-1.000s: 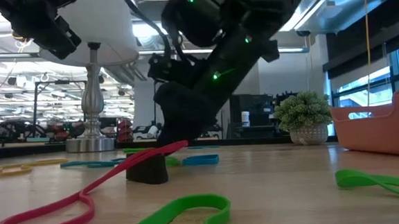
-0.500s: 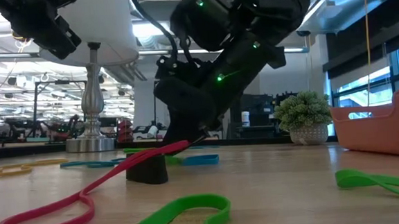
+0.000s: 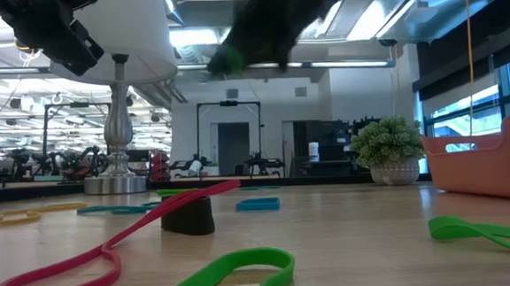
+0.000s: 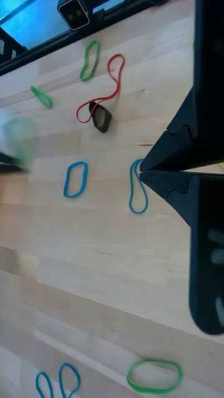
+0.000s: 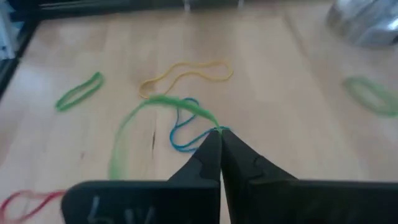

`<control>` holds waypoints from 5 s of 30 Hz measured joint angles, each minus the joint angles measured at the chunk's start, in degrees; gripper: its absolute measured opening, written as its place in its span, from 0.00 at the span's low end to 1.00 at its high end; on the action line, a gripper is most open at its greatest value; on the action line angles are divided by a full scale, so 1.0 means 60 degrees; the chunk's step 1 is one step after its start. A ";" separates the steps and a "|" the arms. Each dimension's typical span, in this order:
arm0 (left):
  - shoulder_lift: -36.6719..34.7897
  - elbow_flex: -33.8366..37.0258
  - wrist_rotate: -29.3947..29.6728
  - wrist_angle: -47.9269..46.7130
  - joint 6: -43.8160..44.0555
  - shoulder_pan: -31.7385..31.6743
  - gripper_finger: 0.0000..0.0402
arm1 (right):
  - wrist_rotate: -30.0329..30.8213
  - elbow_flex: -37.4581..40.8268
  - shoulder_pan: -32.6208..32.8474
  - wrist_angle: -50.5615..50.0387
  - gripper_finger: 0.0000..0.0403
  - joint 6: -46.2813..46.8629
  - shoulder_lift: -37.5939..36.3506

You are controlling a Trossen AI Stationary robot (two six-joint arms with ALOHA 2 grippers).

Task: Pick and place rubber bands into bin
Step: Put the green rubber band into the orange bin, then put the yellow rubber band into the orange bin

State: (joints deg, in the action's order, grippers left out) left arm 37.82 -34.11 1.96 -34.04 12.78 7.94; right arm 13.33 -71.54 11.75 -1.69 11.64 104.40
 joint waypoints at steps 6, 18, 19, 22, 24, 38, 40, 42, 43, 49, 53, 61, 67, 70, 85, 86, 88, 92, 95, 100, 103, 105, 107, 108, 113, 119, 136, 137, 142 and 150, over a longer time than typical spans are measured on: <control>0.0007 0.0000 0.0009 0.0088 -0.0001 0.0000 0.00 | 0.1325 0.2005 0.0701 -0.1055 0.00 0.0812 -0.3333; 0.0504 -0.0004 0.1221 0.1974 0.0019 -0.0002 0.01 | 0.2782 0.4134 0.2406 -0.8483 0.00 0.9934 -0.7952; 0.0695 -0.0004 0.1301 0.2235 0.0043 0.0000 0.01 | 0.2473 0.4143 0.2408 -0.9047 0.00 1.0358 -0.7960; 0.1472 -0.0004 0.1497 0.2926 0.0264 -0.0001 0.00 | 0.1505 0.4146 0.2345 -1.0340 0.00 1.1033 -0.7888; 0.1989 -0.0029 0.1510 0.3186 0.0280 0.0000 0.00 | 0.1131 0.4164 0.2291 -1.0946 0.00 1.1212 -0.7772; 0.4175 -0.1132 0.2314 0.3147 0.1431 -0.0011 0.01 | -0.0237 0.5339 0.1791 -1.1202 0.23 1.1092 -0.7657; 0.4359 -0.1310 0.2406 0.3140 0.1503 -0.0007 0.00 | -0.0241 0.5339 0.1791 -1.1211 0.29 1.0972 -0.7668; 0.4580 -0.1537 0.2456 0.2935 0.1515 -0.0001 0.00 | -0.0238 0.5339 0.1791 -1.1249 0.35 1.0964 -0.7685; 0.4729 -0.1716 0.2459 0.2750 0.1539 0.0000 0.00 | -0.0238 0.5339 0.1791 -1.1253 0.37 1.0959 -0.7686; 0.5731 -0.3132 0.2423 -0.0263 0.3011 0.0018 0.01 | -0.0231 0.5339 0.1791 -1.1347 0.50 1.0418 -0.7686; 0.6327 -0.3674 0.2343 -0.2925 0.5642 0.0034 0.01 | -0.0176 0.5343 0.1791 -1.1351 0.53 1.0230 -0.7683; 0.7204 -0.3348 0.0337 -0.4819 0.9275 0.0082 0.17 | 0.0028 0.5343 0.1791 -1.1355 0.54 1.0178 -0.7683; 0.7925 -0.2966 0.0087 -0.4763 1.0873 0.0117 0.39 | 0.0039 0.5343 0.1791 -1.1351 0.54 0.9974 -0.7683; 0.8298 -0.2825 -0.0154 -0.4546 1.0989 0.0110 0.45 | 0.0039 0.5343 0.1791 -1.1340 0.54 0.9984 -0.7683; 0.9986 -0.2841 -0.0363 -0.3767 1.0391 0.0087 0.34 | 0.0026 0.5343 0.1791 -1.0557 0.54 1.0042 -0.7679; 1.0088 -0.2858 -0.0433 -0.3720 1.0306 0.0087 0.33 | 0.0019 0.5343 0.1791 -1.0551 0.54 1.0042 -0.7679; 1.0314 -0.2861 -0.0590 -0.3622 1.0141 0.0076 0.30 | 0.0017 0.5343 0.1791 -1.0536 0.54 1.0042 -0.7679; 1.0502 -0.2889 -0.0713 -0.3468 0.9885 0.0077 0.19 | -0.0139 0.5343 0.1791 -1.0473 0.54 1.0050 -0.7679; 1.0374 -0.2871 -0.0823 -0.3366 0.9817 0.0053 0.06 | -0.0248 0.5250 0.1791 -1.0456 0.54 1.0050 -0.7679; 0.9658 -0.3094 -0.0398 -0.3472 0.9868 0.0047 0.01 | -0.0158 0.4706 0.1793 -1.0588 0.54 0.9922 -0.7679; 0.8961 -0.3333 0.0252 -0.3554 0.9849 0.0092 0.00 | 0.0038 0.4285 0.1793 -1.0558 0.54 0.9583 -0.7679; 0.8552 -0.3547 0.0707 -0.3684 0.9757 0.0145 0.00 | 0.0152 0.4002 0.1795 -1.0328 0.54 0.9136 -0.7679; 0.8083 -0.3857 0.1091 -0.3626 0.9410 0.0223 0.00 | 0.0480 0.3754 0.1792 -0.9821 0.54 0.8444 -0.7679; 0.7901 -0.4016 0.1290 -0.3642 0.9199 0.0251 0.00 | 0.0746 0.3680 0.1795 -0.9451 0.54 0.8003 -0.7684; 0.7255 -0.4918 0.2361 -0.3668 0.8167 0.0402 0.00 | 0.1838 0.3701 0.1794 -0.6282 0.54 0.5264 -0.7659; 0.7118 -0.5881 0.3022 -0.3674 0.6815 0.0506 0.00 | 0.2656 0.3725 0.1773 -0.2592 0.54 0.1300 -0.7139; 0.7114 -0.6269 0.2360 -0.0367 0.3173 0.0491 0.00 | 0.1755 0.1971 0.0446 0.1230 0.54 -0.0932 -0.3381; 0.7114 -0.6269 0.2241 -0.0279 0.2990 0.0479 0.00 | 0.1722 0.1676 0.0427 0.1118 0.54 -0.1046 -0.3125; 0.7114 -0.6269 0.1884 -0.0242 0.2434 0.0474 0.00 | 0.1657 0.0076 0.0414 -0.0245 0.54 -0.1270 -0.1870; 0.6867 -0.6269 0.1356 -0.0822 0.1576 0.0474 0.00 | 0.1654 -0.2150 0.0414 -0.2983 0.40 -0.0655 -0.0459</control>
State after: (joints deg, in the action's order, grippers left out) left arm 79.02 -71.72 10.09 -38.97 22.23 10.79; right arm 23.25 -84.44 14.24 -19.59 7.72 101.65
